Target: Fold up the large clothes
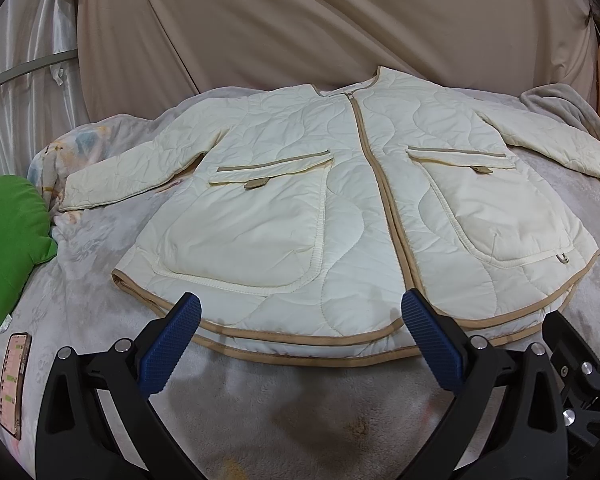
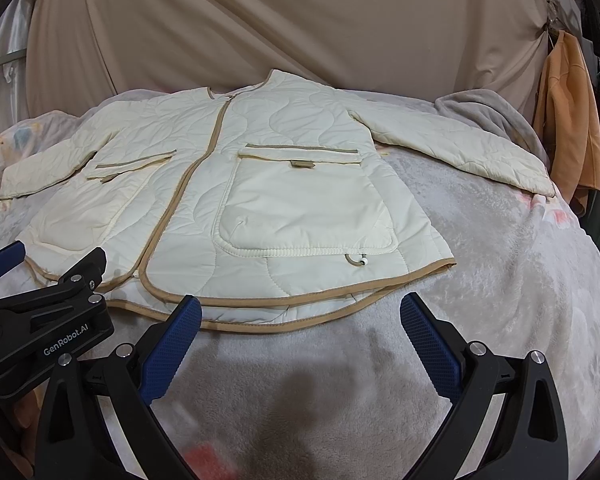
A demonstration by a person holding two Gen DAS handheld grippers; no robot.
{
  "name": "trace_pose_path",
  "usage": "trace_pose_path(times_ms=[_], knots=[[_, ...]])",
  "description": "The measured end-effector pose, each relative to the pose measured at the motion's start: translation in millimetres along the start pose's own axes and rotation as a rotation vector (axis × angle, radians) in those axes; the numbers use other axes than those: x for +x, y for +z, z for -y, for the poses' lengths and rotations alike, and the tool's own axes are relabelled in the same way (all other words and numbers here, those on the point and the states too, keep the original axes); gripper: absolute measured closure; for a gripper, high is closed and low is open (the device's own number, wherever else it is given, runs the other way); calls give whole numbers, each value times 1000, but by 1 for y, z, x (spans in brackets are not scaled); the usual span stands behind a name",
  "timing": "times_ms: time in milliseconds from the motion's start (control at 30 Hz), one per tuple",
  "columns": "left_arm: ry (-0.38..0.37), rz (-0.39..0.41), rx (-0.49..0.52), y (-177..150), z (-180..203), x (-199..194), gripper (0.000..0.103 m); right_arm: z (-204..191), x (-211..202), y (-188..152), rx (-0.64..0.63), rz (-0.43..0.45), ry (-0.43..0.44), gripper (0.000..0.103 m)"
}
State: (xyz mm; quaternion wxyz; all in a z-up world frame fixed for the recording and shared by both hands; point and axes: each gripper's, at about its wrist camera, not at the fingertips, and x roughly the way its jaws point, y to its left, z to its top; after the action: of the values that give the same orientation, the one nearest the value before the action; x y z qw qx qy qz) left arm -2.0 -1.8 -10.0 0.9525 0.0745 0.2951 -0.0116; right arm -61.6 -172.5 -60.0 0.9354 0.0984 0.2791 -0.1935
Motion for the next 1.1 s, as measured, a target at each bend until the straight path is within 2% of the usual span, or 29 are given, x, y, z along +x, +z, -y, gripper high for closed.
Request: trace_pose_path(times_ms=[233,333,433,567,733,833,933,1100], knots=[[-10,-3,-2,-1,-3,0,5,1,1,0,3,-4,8,5],[-40,-17,-23,-1,-13,1,5,9,1,3,13,-27,49,5],[-47,-25,-30,5,-30,0,5,36,-5,16,31,-44,98,5],[3,-2,-28,29,-62,-3,5,105,-2,50,112,-57,116,5],[42,9,-31,59,-91,12,5,215,35,95,256,-18,-14,5],[-16,-31,-92,73,-110,31,5,283,75,113,390,-24,-97,7],[-78,-62,-157,81,-121,48,5,349,116,122,567,-27,-113,8],[-69,-68,-195,92,-132,70,5,409,163,130,733,-36,-220,10]])
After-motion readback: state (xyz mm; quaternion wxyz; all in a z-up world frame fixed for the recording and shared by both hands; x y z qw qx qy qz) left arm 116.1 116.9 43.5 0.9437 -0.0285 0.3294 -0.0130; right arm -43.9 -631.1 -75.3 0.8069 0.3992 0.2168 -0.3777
